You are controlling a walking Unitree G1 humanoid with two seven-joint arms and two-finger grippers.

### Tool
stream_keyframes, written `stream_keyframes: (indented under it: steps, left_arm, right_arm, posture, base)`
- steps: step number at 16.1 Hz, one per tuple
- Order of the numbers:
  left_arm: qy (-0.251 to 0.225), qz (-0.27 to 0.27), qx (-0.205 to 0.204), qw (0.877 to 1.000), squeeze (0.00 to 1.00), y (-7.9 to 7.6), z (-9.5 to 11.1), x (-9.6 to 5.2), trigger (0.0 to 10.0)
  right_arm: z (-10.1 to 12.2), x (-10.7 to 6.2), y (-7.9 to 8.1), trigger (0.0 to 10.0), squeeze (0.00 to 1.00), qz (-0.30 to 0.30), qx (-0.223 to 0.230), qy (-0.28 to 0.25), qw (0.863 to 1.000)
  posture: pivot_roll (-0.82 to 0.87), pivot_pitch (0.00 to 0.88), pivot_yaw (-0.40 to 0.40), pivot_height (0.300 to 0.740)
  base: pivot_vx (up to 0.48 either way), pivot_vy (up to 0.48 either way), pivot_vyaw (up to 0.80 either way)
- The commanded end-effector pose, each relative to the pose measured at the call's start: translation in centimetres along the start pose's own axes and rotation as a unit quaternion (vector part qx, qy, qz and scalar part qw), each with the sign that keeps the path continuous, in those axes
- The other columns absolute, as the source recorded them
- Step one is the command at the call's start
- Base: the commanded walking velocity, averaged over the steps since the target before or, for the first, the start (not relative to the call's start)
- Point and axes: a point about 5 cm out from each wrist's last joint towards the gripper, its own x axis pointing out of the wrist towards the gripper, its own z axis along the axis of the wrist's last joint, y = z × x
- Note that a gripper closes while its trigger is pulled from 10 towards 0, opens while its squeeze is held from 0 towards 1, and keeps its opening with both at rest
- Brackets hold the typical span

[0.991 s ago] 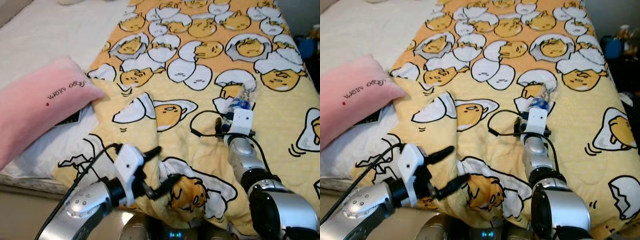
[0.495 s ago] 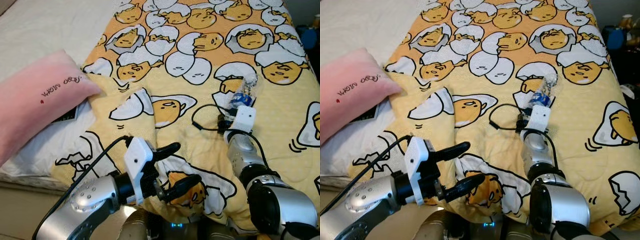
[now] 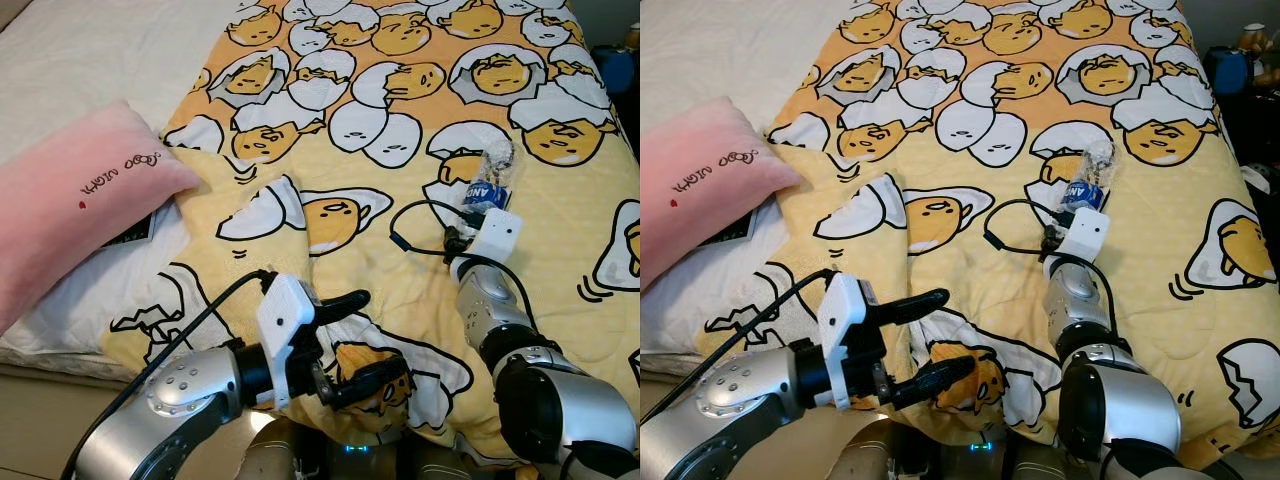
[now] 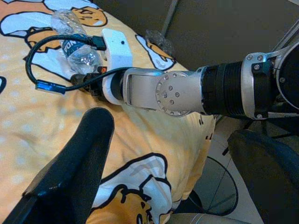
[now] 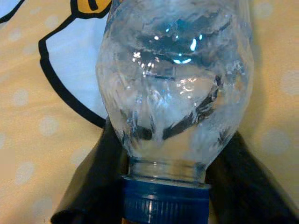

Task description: Clean up the room

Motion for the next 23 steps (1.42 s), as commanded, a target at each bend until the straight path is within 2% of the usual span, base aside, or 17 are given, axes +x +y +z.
stream_keyframes:
  steps: [1,5,9,11,13,15,17,20,21,23]
  left_arm:
    - [0.004,-0.016,-0.009,1.000,0.00,-0.1,-0.3,0.2,10.0]
    - [0.000,0.003,-0.024,1.000,0.00,1.6,-0.7,1.1,10.0]
    - [-0.010,0.004,-0.014,1.000,0.00,3.0,-1.1,2.7,10.0]
    - [-0.019,0.006,-0.002,1.000,0.00,3.7,-1.1,3.5,10.0]
    - [-0.022,0.023,0.016,0.999,0.00,4.7,-1.0,4.4,10.0]
    - [-0.021,0.066,0.030,0.997,0.00,6.5,-0.9,5.7,10.0]
    - [-0.019,0.104,0.026,0.994,0.00,7.9,-1.4,6.6,10.0]
    - [-0.022,0.130,0.009,0.991,0.00,8.8,-2.2,7.5,10.0]
    - [-0.027,0.160,-0.005,0.987,0.00,9.7,-2.7,7.5,10.0]
    - [-0.034,0.194,-0.030,0.980,0.00,10.6,-3.3,7.3,10.0]
  right_arm:
    - [-1.3,-0.2,0.0,0.0,0.00,0.001,0.005,0.035,0.999]
    - [-0.8,-0.1,0.0,0.0,0.00,0.002,-0.001,0.025,1.000]
    - [0.4,0.1,0.2,0.0,0.00,0.013,-0.011,-0.009,1.000]
    - [1.2,0.1,-0.4,0.0,0.00,0.003,-0.003,-0.033,0.999]
    - [2.0,0.1,-0.9,0.0,0.00,-0.008,-0.003,-0.064,0.998]
    - [2.6,-0.4,-1.6,0.0,0.00,-0.011,-0.031,-0.119,0.992]
    - [1.8,-1.9,-2.6,0.0,0.00,-0.012,-0.071,-0.163,0.984]
    - [0.2,-5.6,-4.7,0.0,0.00,-0.042,-0.106,-0.205,0.972]
    - [-0.3,-7.8,-6.0,0.0,0.00,-0.063,-0.120,-0.228,0.964]
    - [-0.5,-9.4,-6.7,0.0,0.00,-0.067,-0.126,-0.239,0.961]
  posture:
    - [0.20,0.215,0.142,0.730]
    - [0.17,0.153,0.145,0.730]
    - [0.09,0.065,0.151,0.730]
    - [0.02,0.009,0.154,0.730]
    - [-0.02,0.000,0.152,0.730]
    - [-0.10,0.000,0.161,0.730]
    - [-0.18,0.000,0.178,0.730]
    - [-0.26,0.000,0.205,0.730]
    - [-0.32,0.000,0.214,0.730]
    - [-0.33,0.000,0.208,0.730]
  base:
    - [0.000,0.000,0.00]
    - [0.000,0.000,0.00]
    - [0.000,0.000,0.00]
    - [0.000,0.000,0.00]
    - [0.000,0.000,0.00]
    - [0.000,0.000,0.00]
    - [0.000,0.000,0.00]
    - [0.000,0.000,0.00]
    - [0.000,0.000,0.00]
    - [0.000,0.000,0.00]
